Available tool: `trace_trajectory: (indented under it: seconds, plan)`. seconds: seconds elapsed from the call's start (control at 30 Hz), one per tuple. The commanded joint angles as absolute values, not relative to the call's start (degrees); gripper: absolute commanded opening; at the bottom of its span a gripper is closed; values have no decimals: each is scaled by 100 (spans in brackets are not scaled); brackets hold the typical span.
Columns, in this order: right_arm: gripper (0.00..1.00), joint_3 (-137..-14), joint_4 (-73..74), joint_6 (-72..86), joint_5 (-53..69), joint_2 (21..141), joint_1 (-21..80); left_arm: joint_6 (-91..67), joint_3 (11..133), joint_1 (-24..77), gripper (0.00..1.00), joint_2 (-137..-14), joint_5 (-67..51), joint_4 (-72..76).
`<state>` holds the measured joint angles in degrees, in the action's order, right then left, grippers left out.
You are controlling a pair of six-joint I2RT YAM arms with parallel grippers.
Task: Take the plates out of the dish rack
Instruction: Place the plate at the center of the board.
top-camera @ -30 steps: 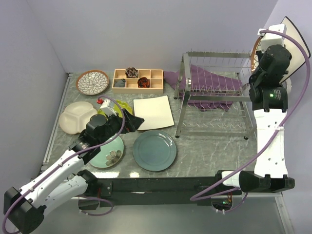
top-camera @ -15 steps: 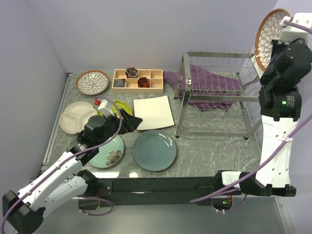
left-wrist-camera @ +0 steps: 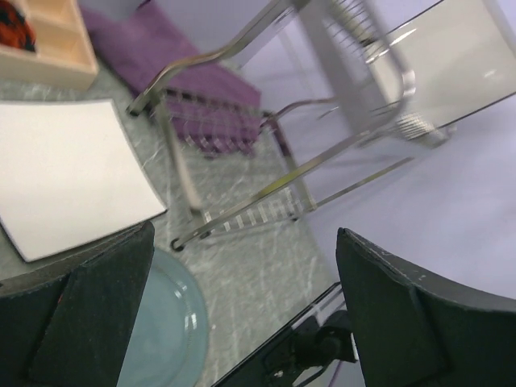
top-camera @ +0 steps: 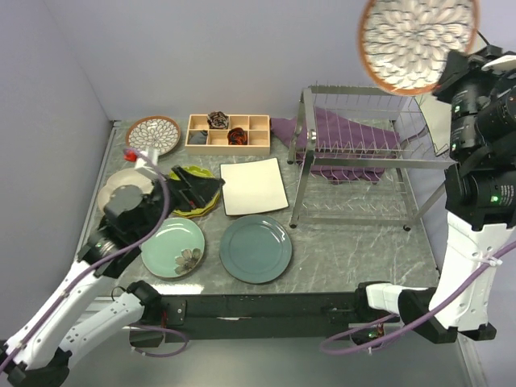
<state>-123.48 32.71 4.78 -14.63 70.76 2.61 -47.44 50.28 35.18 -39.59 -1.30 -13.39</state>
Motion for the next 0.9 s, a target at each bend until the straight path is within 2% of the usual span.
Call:
trace_trajectory:
  seconds: [0.0, 0.1, 0.23, 0.4, 0.6, 0.67, 0.8, 0.83, 0.87]
  plan:
    - [0, -12174, 2391, 2205, 324, 6742, 798, -4423, 5633, 3525, 99, -3517, -201, -1512]
    - [0, -11594, 2146, 2364, 447, 6549, 1624, -4236, 5739, 3525, 99, -3191, -597, -1319]
    - [0, -11075, 2065, 2584, 537, 6556, 2573, -4122, 6116, 3533, 99, -3015, -466, -1643]
    - [0, -10627, 1855, 2277, -183, 6758, 4188, -4096, 6197, 3533, 100, -2865, -19, -1934]
    - [0, -10486, 1680, 1951, -984, 7259, 5334, -4236, 5863, 3525, 98, -2751, 228, -2030]
    - [0, -10459, 1652, 1881, -1185, 7391, 5633, -4271, 5836, 3533, 93, -2803, 509, -2213]
    - [0, -10204, 1424, 1854, -1292, 7444, 5871, -4298, 5757, 3533, 72, -2795, 773, -2355]
    - [0, -10143, 1406, 1837, -1292, 7444, 5897, -4307, 5722, 3533, 58, -2778, 834, -2347]
    - [0, -10082, 1363, 1828, -1292, 7436, 5967, -4333, 5696, 3533, 50, -2743, 948, -2347]
